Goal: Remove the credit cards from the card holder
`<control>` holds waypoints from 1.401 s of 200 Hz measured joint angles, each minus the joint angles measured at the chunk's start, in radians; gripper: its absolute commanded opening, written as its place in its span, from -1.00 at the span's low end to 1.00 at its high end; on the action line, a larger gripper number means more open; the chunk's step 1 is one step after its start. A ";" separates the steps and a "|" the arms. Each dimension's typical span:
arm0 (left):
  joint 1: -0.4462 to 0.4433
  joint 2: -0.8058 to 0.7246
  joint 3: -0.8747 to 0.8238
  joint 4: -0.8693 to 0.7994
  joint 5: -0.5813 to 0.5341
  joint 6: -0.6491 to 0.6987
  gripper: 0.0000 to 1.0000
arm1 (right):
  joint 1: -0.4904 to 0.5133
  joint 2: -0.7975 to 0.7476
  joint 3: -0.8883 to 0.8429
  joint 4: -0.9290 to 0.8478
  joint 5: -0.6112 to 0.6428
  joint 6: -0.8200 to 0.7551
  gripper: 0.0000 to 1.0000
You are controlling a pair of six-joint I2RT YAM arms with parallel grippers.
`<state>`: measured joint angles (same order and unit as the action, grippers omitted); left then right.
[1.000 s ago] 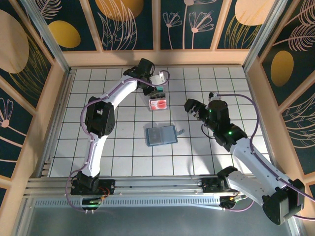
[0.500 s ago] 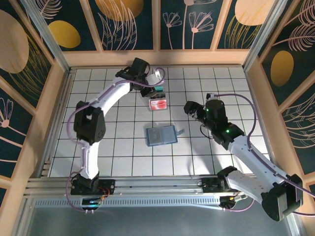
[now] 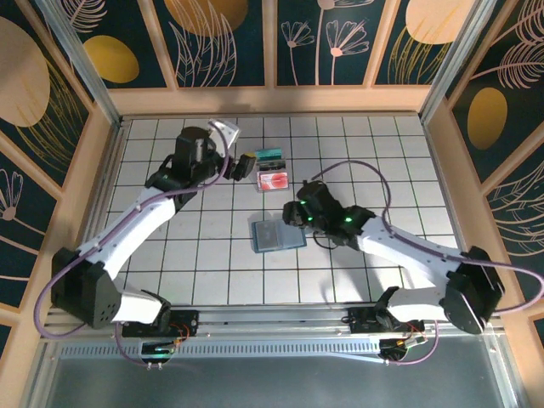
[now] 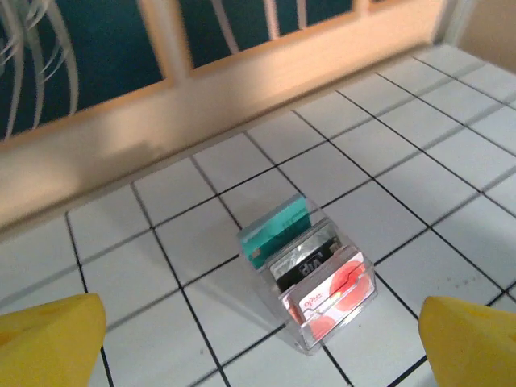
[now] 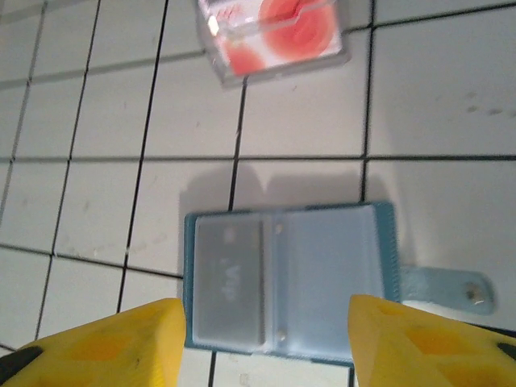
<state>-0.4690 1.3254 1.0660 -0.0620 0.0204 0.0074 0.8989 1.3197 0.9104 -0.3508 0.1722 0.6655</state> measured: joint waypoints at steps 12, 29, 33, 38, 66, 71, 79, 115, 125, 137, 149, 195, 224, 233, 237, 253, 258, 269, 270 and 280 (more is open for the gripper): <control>0.000 -0.049 -0.077 0.023 -0.056 -0.085 0.98 | 0.039 0.067 0.041 -0.016 0.004 -0.006 0.12; 0.000 -0.119 -0.189 0.041 -0.135 -0.203 0.98 | 0.079 0.162 0.101 -0.039 0.004 -0.014 0.12; 0.000 -0.140 -0.218 0.044 -0.153 -0.235 0.98 | 0.086 0.183 0.114 -0.044 0.003 -0.014 0.12; 0.000 -0.160 -0.246 0.043 -0.169 -0.264 0.98 | 0.095 0.211 0.130 -0.050 0.003 -0.019 0.13; 0.003 -0.297 -0.416 0.068 -0.243 -0.436 0.98 | 0.129 0.355 0.217 -0.097 0.005 -0.037 0.12; 0.003 -0.319 -0.443 0.069 -0.251 -0.461 0.98 | 0.132 0.375 0.227 -0.104 0.006 -0.039 0.12; 0.003 -0.353 -0.480 0.073 -0.267 -0.500 0.98 | 0.137 0.403 0.241 -0.116 0.007 -0.040 0.12; 0.003 -0.449 -0.595 0.082 -0.296 -0.624 0.97 | 0.141 0.478 0.272 -0.136 0.005 -0.059 0.17; 0.003 -0.460 -0.614 0.084 -0.299 -0.647 0.98 | 0.141 0.489 0.276 -0.138 0.004 -0.062 0.18; 0.003 -0.468 -0.632 0.087 -0.303 -0.669 0.98 | 0.141 0.501 0.282 -0.142 0.003 -0.064 0.18; 0.003 -0.470 -0.643 0.089 -0.307 -0.685 0.98 | 0.141 0.512 0.284 -0.143 0.003 -0.066 0.20; 0.003 -0.457 -0.649 0.111 -0.316 -0.718 0.98 | 0.142 0.546 0.284 -0.143 -0.011 -0.067 0.29; 0.003 -0.445 -0.649 0.121 -0.317 -0.724 0.97 | 0.142 0.549 0.286 -0.143 -0.022 -0.071 0.32; 0.003 -0.443 -0.649 0.122 -0.317 -0.724 0.97 | 0.142 0.549 0.286 -0.143 -0.024 -0.074 0.32; 0.003 -0.442 -0.649 0.123 -0.317 -0.724 0.98 | 0.142 0.549 0.286 -0.143 -0.024 -0.077 0.32; 0.003 -0.438 -0.649 0.127 -0.317 -0.724 0.97 | 0.142 0.550 0.286 -0.143 -0.025 -0.082 0.29; 0.003 -0.437 -0.649 0.127 -0.317 -0.724 0.97 | 0.142 0.550 0.286 -0.143 -0.026 -0.082 0.28; 0.003 -0.435 -0.649 0.127 -0.317 -0.724 0.98 | 0.142 0.554 0.286 -0.143 -0.026 -0.084 0.23; 0.003 -0.435 -0.649 0.127 -0.317 -0.724 0.98 | 0.142 0.555 0.286 -0.143 -0.026 -0.084 0.23; 0.003 -0.434 -0.649 0.127 -0.317 -0.724 0.98 | 0.142 0.559 0.286 -0.143 -0.024 -0.085 0.17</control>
<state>-0.4664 0.8917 0.4168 0.0650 -0.2966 -0.7170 1.0405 1.8786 1.1961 -0.4934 0.1486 0.5808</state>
